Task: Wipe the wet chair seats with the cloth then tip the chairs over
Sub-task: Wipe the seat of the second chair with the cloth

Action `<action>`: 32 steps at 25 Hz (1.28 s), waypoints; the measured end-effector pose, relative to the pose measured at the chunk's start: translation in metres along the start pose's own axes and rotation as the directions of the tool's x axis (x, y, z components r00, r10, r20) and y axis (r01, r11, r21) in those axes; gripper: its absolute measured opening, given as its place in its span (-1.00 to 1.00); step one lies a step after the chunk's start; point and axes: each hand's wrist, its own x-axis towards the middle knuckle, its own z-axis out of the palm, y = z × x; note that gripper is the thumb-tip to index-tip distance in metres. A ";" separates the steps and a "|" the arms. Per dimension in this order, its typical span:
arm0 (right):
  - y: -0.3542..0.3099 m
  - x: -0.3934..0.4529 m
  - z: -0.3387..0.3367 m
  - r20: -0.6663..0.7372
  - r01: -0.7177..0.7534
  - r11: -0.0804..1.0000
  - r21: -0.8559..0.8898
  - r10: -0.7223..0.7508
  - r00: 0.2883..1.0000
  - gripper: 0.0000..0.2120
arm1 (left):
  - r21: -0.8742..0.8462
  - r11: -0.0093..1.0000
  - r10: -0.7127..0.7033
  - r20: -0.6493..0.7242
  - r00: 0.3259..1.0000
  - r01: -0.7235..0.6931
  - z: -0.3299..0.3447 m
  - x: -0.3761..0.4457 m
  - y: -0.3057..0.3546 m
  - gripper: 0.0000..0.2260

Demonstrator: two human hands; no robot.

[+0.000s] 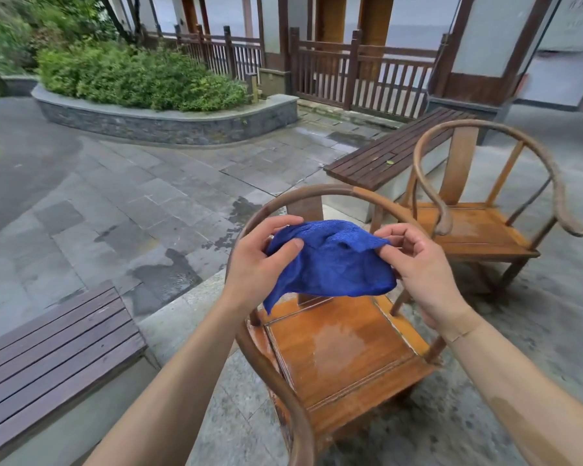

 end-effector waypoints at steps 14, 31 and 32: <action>0.051 0.140 -0.121 0.211 -0.052 0.993 0.103 0.030 0.977 -0.81 | 0.051 0.993 -0.085 -0.263 0.961 0.102 0.159 0.063 -0.007 -0.75; 0.249 0.123 -0.085 0.371 -0.381 0.925 -0.001 0.354 0.858 -0.81 | 0.053 0.891 -0.392 -0.412 0.823 0.451 0.185 0.009 -0.174 -0.78; 0.278 0.111 -0.082 0.364 -0.423 0.906 -0.019 0.401 0.841 -0.80 | 0.036 0.868 -0.437 -0.417 0.797 0.495 0.189 -0.005 -0.202 -0.78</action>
